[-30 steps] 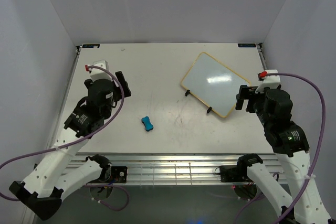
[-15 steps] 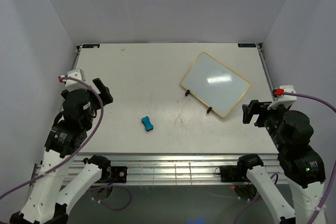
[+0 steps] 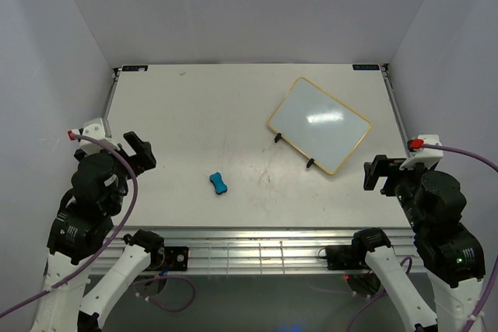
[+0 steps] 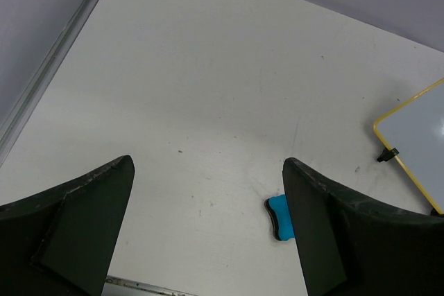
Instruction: Erase the whiteboard
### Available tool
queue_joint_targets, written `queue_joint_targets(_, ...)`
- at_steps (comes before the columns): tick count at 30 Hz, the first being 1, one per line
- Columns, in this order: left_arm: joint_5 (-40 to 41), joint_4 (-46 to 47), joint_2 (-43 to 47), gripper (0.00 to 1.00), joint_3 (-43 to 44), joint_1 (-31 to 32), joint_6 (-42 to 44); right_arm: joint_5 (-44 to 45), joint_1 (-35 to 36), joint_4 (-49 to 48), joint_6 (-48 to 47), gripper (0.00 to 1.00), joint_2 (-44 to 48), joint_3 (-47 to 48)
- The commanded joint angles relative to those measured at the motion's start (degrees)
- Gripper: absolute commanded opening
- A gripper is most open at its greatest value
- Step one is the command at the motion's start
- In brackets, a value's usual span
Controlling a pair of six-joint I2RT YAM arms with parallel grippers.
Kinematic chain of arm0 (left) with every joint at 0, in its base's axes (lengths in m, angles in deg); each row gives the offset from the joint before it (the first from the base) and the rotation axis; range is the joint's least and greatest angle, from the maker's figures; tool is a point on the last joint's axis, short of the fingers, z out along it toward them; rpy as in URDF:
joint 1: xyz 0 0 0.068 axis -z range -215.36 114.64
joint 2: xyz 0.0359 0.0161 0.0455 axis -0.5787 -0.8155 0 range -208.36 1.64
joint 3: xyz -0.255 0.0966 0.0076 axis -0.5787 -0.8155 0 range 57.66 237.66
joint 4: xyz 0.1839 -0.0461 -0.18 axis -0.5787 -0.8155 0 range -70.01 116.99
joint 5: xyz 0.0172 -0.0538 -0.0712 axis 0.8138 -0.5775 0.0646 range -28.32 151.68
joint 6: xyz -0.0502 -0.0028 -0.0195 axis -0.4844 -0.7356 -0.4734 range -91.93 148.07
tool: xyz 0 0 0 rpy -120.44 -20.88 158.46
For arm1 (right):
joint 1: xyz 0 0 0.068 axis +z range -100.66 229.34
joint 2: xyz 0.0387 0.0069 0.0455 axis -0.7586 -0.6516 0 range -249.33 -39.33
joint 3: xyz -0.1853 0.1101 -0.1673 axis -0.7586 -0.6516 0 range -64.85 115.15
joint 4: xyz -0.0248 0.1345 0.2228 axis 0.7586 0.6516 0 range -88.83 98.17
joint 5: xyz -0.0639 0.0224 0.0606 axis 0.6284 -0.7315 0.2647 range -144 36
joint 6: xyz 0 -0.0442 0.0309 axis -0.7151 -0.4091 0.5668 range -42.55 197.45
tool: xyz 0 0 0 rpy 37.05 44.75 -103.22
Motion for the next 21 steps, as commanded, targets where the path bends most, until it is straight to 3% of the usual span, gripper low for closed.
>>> queue_joint_targets(1, -1.3, 0.2, 0.2, 0.98, -0.5, -0.2, 0.9, 1.8, -0.2, -1.2, 0.1, 0.90, 0.7, 0.9)
queue_joint_targets(21, -2.3, 1.6, 1.1, 0.98, -2.7, -0.2, 1.9, 2.0, -0.2, -2.0, 0.8, 0.90, 0.4, -1.2)
